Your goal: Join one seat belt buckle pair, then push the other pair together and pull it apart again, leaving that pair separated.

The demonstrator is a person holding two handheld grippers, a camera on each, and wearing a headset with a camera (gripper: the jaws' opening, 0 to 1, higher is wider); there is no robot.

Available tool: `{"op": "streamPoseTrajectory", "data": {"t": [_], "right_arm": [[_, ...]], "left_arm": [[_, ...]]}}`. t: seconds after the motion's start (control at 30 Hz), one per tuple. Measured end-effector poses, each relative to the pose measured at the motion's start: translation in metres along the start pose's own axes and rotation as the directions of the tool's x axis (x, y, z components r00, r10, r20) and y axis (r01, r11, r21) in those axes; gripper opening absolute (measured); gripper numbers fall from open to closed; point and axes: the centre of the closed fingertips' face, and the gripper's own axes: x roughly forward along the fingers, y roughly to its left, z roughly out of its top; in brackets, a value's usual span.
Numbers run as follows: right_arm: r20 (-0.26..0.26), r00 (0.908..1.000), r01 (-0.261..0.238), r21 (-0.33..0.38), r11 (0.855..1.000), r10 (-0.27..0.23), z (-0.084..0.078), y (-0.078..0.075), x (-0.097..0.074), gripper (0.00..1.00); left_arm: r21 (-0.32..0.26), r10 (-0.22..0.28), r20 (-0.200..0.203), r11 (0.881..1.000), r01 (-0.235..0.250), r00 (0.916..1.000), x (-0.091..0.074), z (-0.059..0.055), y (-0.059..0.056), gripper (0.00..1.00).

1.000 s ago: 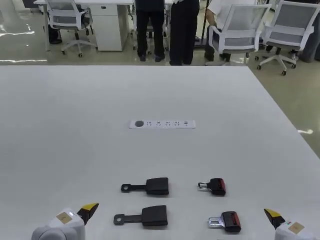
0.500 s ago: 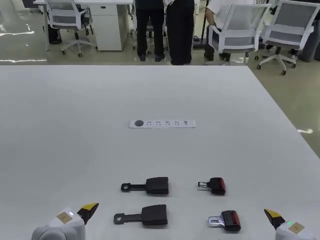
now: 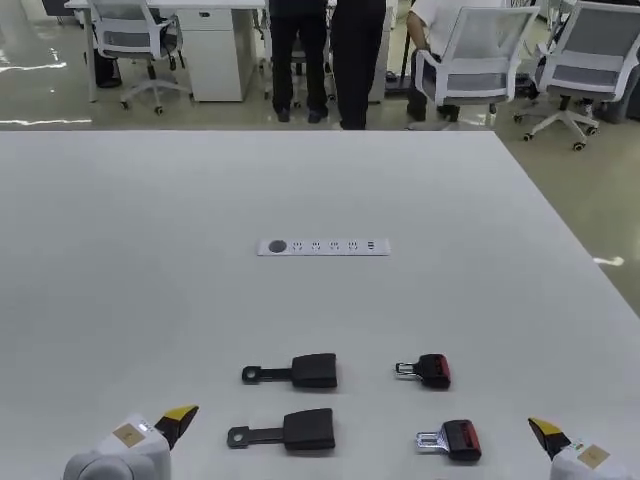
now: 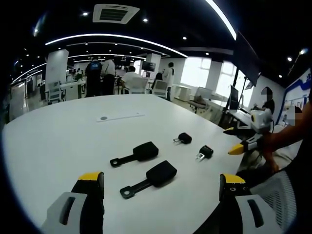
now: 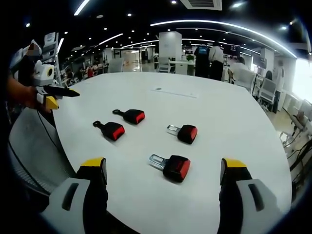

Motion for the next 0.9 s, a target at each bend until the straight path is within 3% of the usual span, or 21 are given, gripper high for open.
{"op": "streamPoseTrajectory", "data": {"t": [0.2, 0.9], "right_arm": [[-0.002, 1.0000, -0.003, -0.003, 1.000, 0.003, 0.0018, 0.0015, -0.0007, 0.96], [0.001, 0.9999, -0.012, -0.006, 1.000, 0.012, 0.0032, -0.0003, -0.0004, 0.96]], "left_arm": [[0.000, -0.002, -0.003, 1.000, 0.002, 1.0000, 0.0008, -0.0039, 0.0056, 1.00], [0.015, -0.007, -0.009, 1.000, 0.007, 0.9999, 0.0009, -0.0038, 0.0038, 1.00]]}}
